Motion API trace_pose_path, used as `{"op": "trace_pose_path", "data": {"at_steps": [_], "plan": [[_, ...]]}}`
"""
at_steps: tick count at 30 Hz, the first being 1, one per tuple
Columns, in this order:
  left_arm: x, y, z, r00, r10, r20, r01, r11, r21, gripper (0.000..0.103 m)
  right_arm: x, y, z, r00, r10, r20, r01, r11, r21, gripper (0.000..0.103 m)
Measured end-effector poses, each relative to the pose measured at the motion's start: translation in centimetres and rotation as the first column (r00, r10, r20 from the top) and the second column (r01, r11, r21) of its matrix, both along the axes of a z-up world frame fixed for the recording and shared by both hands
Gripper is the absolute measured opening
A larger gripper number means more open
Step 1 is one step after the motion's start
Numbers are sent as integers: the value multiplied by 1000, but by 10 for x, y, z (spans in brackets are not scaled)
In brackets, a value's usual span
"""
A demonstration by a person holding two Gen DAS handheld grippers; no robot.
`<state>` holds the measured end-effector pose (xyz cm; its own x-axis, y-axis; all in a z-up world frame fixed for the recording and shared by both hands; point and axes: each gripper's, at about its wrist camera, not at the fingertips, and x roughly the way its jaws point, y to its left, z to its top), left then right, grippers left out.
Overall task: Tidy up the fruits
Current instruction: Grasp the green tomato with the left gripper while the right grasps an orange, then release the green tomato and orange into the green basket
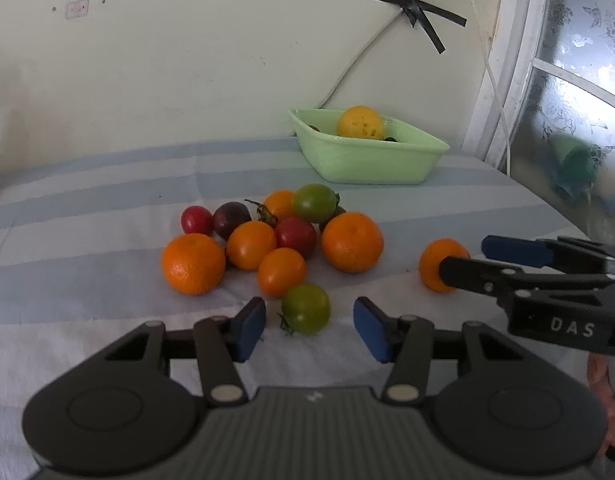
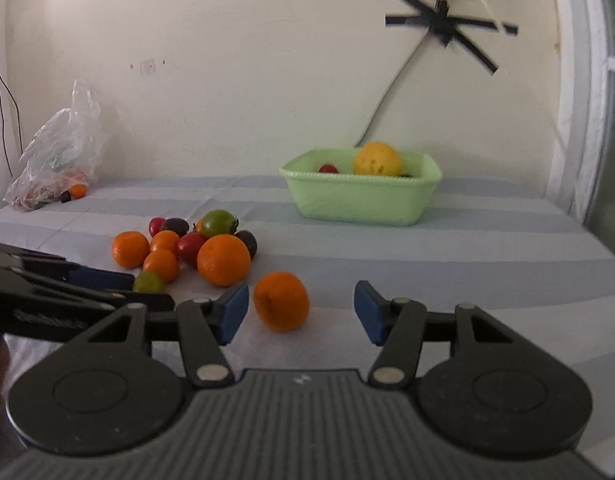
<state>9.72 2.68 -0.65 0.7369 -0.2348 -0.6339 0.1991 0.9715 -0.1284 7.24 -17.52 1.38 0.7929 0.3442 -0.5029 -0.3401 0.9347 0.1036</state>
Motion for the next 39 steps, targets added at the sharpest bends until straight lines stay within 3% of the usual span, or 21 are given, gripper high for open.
{"op": "trace_pose_path", "data": {"at_steps": [4, 5, 8, 14, 18, 22, 26, 29, 32, 34, 36, 37, 39], "plan": [[3, 2, 0, 999, 32, 2, -32, 999, -8, 31, 8, 2, -6, 999, 18, -32, -19, 1000, -18, 61], [2, 3, 0, 999, 32, 1, -32, 999, -16, 27, 10, 2, -8, 999, 24, -39, -25, 1000, -14, 56], [-4, 4, 0, 999, 40, 7, -40, 999, -31, 26, 10, 5, -12, 996, 50, -67, -51, 999, -7, 36], [-14, 0, 18, 999, -43, 9, 44, 988, -146, 26, -12, 2, -7, 999, 50, -2, -50, 999, -13, 35], [22, -8, 58, 991, -119, 57, 128, 976, -174, 26, -3, -11, 11, 996, 16, 85, -15, 1000, -18, 35], [95, -22, 89, 984, -163, 74, 176, 959, -223, 26, 42, -30, 35, 986, -28, 162, 29, 1000, -3, 35], [171, -33, 72, 991, -132, -26, 121, 958, -261, 26, 108, -39, 30, 987, -81, 141, 87, 996, -36, 35], [203, -34, 51, 989, -105, -101, 71, 953, -295, 26, 137, -42, 19, 991, -90, 94, 94, 995, -36, 35], [214, -38, 36, 987, -81, -136, 42, 963, -267, 27, 149, -39, 10, 993, -92, 78, 97, 994, -51, 35], [212, -43, 32, 992, -63, -107, 36, 971, -236, 29, 153, -37, 6, 993, -91, 75, 95, 994, -60, 36], [214, -46, 33, 993, -72, -96, 48, 972, -229, 39, 153, -37, 3, 992, -94, 85, 99, 993, -60, 38], [214, -48, 34, 992, -77, -97, 52, 971, -232, 40, 153, -37, 3, 991, -98, 88, 104, 993, -61, 43], [211, -49, 37, 993, -78, -91, 55, 972, -229, 43, 152, -38, 4, 991, -101, 87, 106, 993, -52, 44]]}}
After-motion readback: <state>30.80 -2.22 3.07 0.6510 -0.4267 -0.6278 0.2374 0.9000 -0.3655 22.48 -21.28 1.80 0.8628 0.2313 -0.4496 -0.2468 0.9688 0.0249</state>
